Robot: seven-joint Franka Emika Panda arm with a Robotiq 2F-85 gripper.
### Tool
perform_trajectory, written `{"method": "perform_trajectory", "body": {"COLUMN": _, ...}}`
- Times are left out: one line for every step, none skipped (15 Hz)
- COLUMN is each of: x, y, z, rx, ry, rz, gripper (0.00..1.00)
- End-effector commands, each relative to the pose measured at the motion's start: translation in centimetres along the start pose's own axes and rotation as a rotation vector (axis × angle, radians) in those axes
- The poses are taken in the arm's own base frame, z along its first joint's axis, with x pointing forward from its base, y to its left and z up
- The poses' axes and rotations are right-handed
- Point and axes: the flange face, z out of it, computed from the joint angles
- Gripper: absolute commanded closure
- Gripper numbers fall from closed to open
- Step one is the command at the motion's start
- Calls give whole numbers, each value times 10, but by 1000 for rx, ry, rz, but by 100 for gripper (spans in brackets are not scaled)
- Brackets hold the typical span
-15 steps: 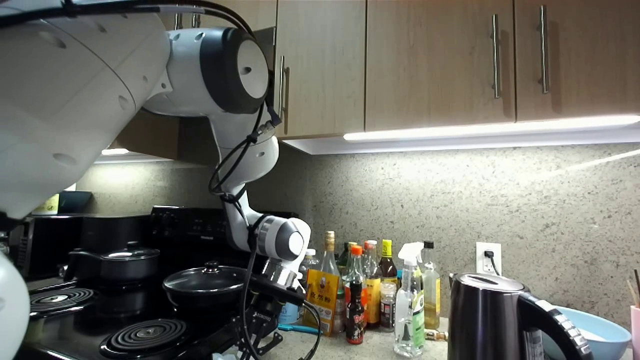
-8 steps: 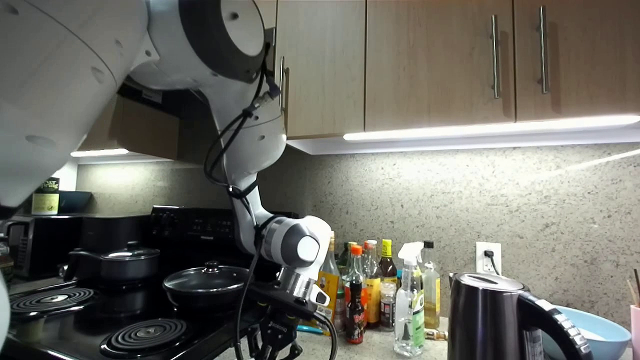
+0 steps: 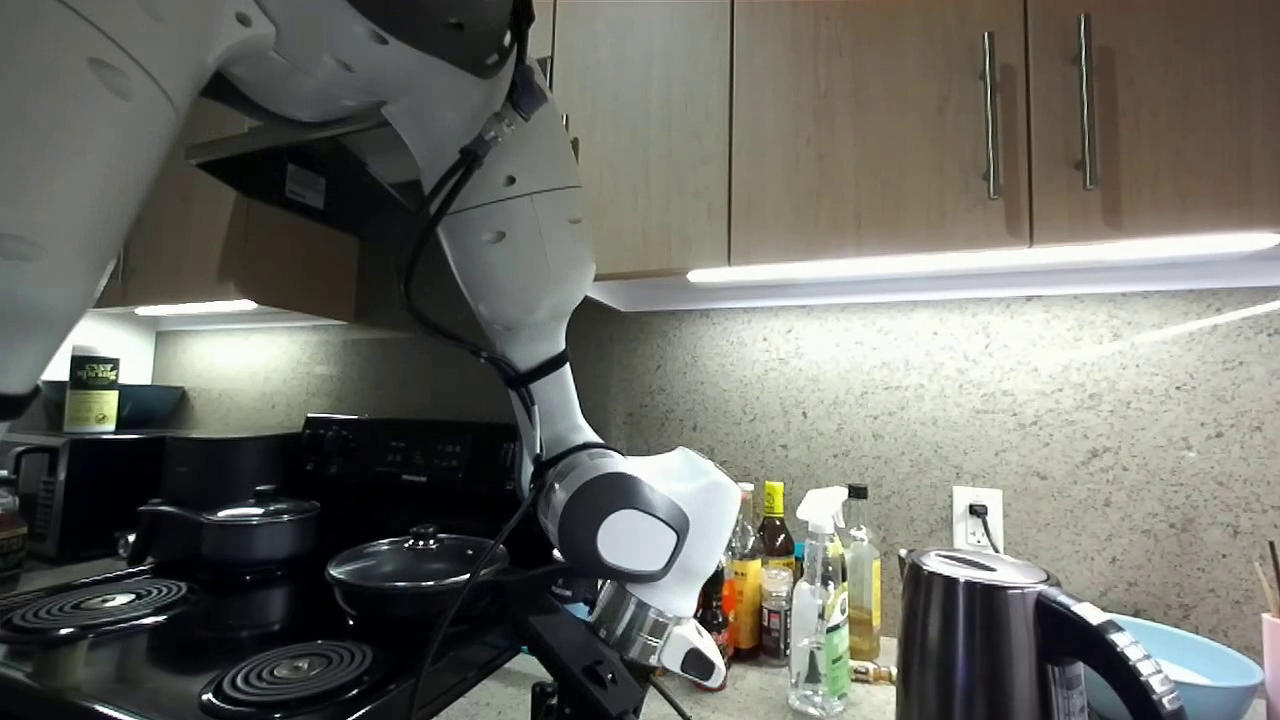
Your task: Use the white napkin to wipe the counter.
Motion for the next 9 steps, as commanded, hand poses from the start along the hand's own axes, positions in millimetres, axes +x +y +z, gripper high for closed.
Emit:
{"method": "perform_trajectory", "body": {"x": -22, "y": 77, "z": 18, "rx": -1, "ry": 96, "rz": 181, "gripper": 94}}
{"method": "perform_trajectory", "body": {"x": -26, "y": 93, "z": 12, "rx": 16, "ry": 124, "rz": 234, "gripper": 94}}
{"method": "perform_trajectory", "body": {"x": -30, "y": 109, "z": 8, "rx": 31, "ry": 152, "rz": 289, "gripper": 94}}
{"method": "perform_trajectory", "body": {"x": -34, "y": 126, "z": 3, "rx": 47, "ry": 182, "rz": 346, "gripper": 94}}
{"method": "perform_trajectory", "body": {"x": -39, "y": 142, "z": -1, "rx": 71, "ry": 215, "rz": 400, "gripper": 94}}
{"method": "perform_trajectory", "body": {"x": -45, "y": 148, "z": -5, "rx": 99, "ry": 260, "rz": 427, "gripper": 94}}
{"method": "perform_trajectory", "body": {"x": -43, "y": 129, "z": -16, "rx": 172, "ry": 266, "rz": 322, "gripper": 94}}
{"method": "perform_trajectory", "body": {"x": -32, "y": 122, "z": -31, "rx": 166, "ry": 236, "rz": 361, "gripper": 94}}
{"method": "perform_trajectory", "body": {"x": -35, "y": 126, "z": -31, "rx": 186, "ry": 251, "rz": 344, "gripper": 94}}
